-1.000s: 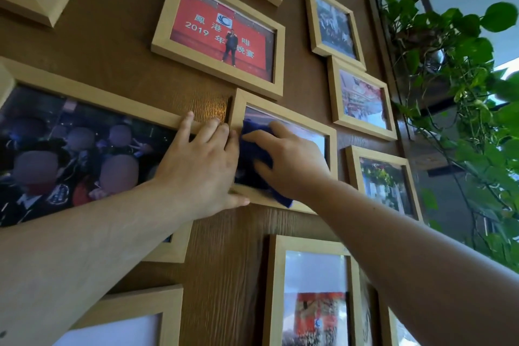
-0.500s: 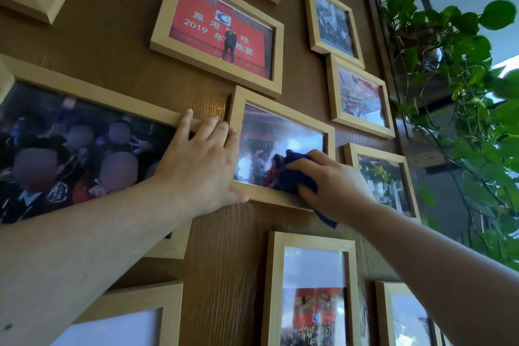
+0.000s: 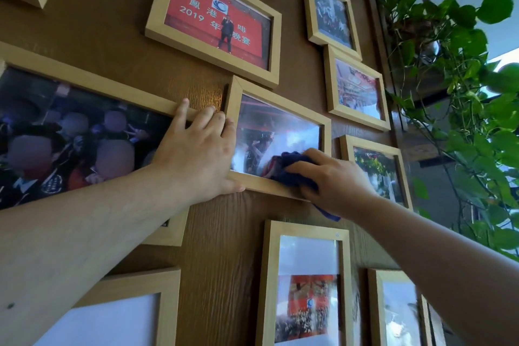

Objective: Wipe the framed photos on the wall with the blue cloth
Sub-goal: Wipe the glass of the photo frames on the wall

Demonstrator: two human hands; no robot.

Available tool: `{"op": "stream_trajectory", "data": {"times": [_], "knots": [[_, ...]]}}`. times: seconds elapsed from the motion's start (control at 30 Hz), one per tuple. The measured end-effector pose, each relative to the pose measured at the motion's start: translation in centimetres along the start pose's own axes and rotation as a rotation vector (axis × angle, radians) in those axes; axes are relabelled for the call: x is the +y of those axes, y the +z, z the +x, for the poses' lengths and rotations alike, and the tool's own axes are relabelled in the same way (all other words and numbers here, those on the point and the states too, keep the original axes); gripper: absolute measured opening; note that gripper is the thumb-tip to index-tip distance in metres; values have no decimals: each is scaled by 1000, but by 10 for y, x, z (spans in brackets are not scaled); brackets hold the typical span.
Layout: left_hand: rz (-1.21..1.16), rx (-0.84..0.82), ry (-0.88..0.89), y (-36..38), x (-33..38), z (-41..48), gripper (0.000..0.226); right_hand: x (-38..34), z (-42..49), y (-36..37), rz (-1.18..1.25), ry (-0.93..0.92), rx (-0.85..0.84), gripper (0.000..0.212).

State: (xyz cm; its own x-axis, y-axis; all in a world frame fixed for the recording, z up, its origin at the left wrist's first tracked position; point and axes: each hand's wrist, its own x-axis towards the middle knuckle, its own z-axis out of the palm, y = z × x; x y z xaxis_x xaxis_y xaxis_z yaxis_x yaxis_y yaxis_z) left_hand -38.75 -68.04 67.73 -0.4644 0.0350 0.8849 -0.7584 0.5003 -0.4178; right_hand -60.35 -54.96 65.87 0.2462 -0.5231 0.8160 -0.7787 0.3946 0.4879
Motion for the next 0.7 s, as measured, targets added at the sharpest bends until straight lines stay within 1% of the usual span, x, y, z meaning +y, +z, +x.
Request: {"op": "stream_trajectory", "data": {"times": [0.17, 0.33, 0.4, 0.5, 0.6, 0.7], "knots": [[11, 0, -1, 1, 0, 0, 111, 23, -22, 2, -92, 109, -92, 38], [22, -8, 4, 0, 1, 0, 112, 22, -26, -5, -222, 115, -141, 37], [37, -13, 5, -1, 1, 0, 112, 20, -28, -9, -260, 117, -132, 35], [85, -28, 22, -2, 0, -5, 108, 22, -38, -16, -249, 163, -83, 33], [132, -17, 77, -3, 2, -16, 101, 30, -52, -19, -219, 146, -71, 34], [36, 25, 185, -6, 21, -24, 92, 42, -68, -19, -207, 98, -92, 37]]}}
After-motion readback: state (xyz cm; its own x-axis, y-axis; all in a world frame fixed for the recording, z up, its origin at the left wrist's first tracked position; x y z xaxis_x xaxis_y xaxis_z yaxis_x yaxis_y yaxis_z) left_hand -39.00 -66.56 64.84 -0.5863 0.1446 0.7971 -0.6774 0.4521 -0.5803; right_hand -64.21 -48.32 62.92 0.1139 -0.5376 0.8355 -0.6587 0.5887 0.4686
